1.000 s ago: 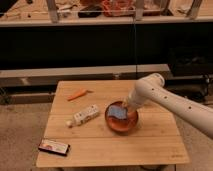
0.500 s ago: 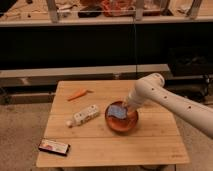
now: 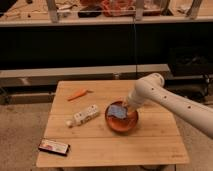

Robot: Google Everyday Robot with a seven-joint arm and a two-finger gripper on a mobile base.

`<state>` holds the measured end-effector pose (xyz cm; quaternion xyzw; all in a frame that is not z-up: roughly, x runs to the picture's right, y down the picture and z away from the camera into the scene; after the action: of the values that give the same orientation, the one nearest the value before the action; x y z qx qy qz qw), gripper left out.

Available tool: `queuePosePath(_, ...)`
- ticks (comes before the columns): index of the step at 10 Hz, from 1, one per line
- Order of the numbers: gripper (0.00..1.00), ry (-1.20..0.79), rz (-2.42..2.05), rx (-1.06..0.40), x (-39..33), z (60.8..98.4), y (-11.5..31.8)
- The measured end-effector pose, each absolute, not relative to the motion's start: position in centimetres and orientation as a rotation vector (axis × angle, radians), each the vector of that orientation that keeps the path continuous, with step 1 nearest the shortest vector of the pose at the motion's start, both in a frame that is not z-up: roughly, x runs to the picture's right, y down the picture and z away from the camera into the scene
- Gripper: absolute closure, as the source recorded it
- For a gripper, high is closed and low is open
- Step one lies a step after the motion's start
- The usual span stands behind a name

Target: Place the white sponge in the ceramic bowl

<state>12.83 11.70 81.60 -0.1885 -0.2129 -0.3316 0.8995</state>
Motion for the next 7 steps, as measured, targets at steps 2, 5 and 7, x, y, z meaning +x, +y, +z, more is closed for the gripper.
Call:
queuePosePath(2, 0.96, -0.44, -0.682, -0.391, 12.84, 81.61, 11.68)
queuePosePath(5, 0.96, -0.438, -0.677, -0.392, 12.89, 81.66, 11.62)
queuePosePath(7, 0.96, -0.438, -0.672, -0.393, 12.91, 81.71, 11.64)
